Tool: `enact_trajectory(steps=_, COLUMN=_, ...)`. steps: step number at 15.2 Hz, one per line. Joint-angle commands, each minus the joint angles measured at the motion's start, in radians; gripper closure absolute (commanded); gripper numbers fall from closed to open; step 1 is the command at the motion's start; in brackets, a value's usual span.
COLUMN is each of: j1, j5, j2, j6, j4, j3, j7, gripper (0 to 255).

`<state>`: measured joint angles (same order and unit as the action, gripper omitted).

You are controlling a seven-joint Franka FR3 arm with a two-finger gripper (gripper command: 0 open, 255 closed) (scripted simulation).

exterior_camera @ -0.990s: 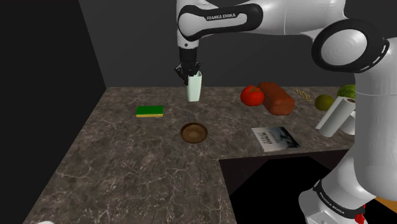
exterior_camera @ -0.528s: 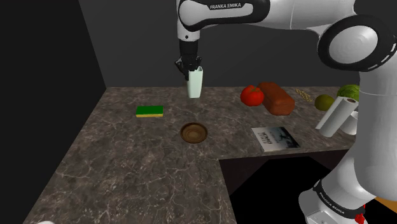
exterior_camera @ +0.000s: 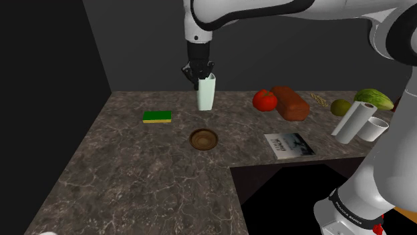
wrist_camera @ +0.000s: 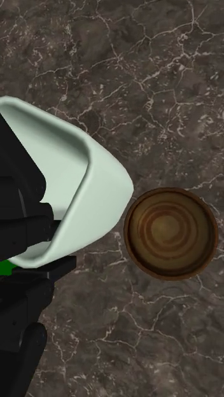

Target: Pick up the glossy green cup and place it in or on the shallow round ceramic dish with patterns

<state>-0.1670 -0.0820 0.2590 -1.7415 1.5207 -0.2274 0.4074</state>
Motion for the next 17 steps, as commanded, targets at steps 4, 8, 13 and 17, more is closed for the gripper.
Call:
enact_trajectory(steps=4, j1=-0.043, j5=0.027, j2=-0.132, j6=-0.005, j4=0.137, j3=-0.039, j7=0.084, gripper=255)
enact_trajectory(steps=8, j1=-0.054, j5=0.034, j2=-0.160, j6=-0.042, j4=0.201, j3=-0.050, j7=0.107, gripper=255)
enact_trajectory(steps=13, j1=-0.054, j5=0.031, j2=-0.154, j6=-0.107, j4=0.261, j3=-0.049, j7=0.110, gripper=255)
enact_trajectory(steps=17, j1=-0.054, j5=0.028, j2=-0.146, j6=-0.159, j4=0.305, j3=-0.049, j7=0.113, gripper=255)
